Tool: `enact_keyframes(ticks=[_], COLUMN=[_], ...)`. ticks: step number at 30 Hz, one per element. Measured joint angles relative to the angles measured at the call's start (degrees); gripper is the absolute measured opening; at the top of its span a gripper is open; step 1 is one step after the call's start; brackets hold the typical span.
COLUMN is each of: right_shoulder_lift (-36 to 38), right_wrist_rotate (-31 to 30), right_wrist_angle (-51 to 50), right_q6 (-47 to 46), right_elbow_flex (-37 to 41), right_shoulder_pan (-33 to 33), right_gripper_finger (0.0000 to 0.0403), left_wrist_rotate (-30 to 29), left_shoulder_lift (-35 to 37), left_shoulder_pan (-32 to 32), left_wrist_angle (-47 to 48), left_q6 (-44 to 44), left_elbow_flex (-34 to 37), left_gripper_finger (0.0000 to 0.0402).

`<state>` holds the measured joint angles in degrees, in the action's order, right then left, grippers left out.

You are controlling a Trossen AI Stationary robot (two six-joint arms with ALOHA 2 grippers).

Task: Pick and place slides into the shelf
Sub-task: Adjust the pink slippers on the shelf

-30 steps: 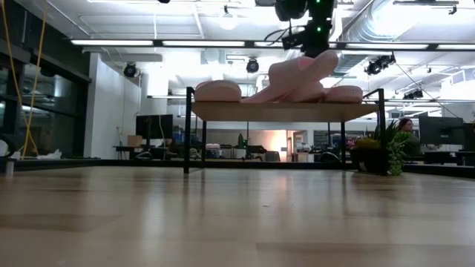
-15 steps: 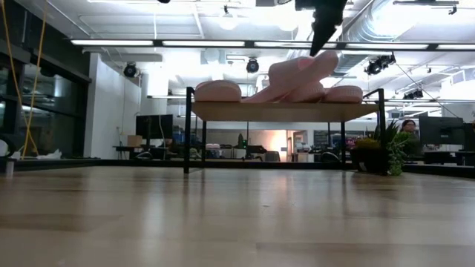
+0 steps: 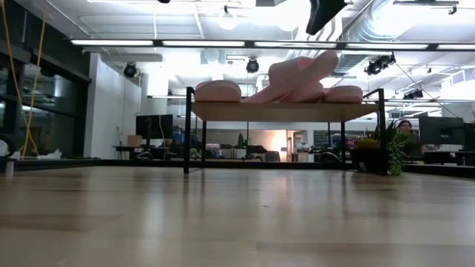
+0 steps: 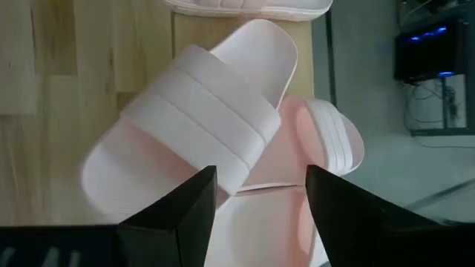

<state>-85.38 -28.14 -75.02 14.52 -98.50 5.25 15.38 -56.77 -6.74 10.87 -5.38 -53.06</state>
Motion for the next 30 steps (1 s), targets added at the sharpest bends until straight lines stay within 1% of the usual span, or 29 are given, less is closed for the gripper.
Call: enact_keyframes(ticks=[5,13,19,23,25,30], right_shoulder_lift=[-0.79,-4.32,-6.38,-6.47,-5.79,-1.56], right_wrist_rotate=[-4.39,-8.25,-8.68,-8.47,-8.26,-7.71], right_wrist_angle=[-2.99,-4.41,-3.29,-2.72,-1.1,4.15], right_q6=[-3.28,-4.2,-4.62,-6.0,-5.7,-5.41], right_elbow_flex=[0.0,0.0,0.0,0.32,2.25,12.32], right_shoulder_pan=[-3.83,-6.48,-7.09,-7.8,-8.3,-9.05], right_gripper_finger=[0.0197,0.0197,0.0197,0.0197,0.0197,0.0197], left_wrist_rotate=[-0.01,-0.01,0.01,0.01,0.0,-0.01], left_shoulder_lift=[0.0,0.0,0.0,0.0,0.0,0.0], left_shoulder_pan=[0.0,0.0,0.02,0.0,0.01,0.02], left_wrist_angle=[0.02,-0.04,0.18,0.6,0.98,0.98], left_q6=[0.15,0.28,0.3,0.3,0.26,0.04], left_elbow_flex=[0.0,0.0,0.0,0.0,0.0,0.0], left_gripper_finger=[0.0024,0.0024,0.0024,0.0024,0.0024,0.0024])
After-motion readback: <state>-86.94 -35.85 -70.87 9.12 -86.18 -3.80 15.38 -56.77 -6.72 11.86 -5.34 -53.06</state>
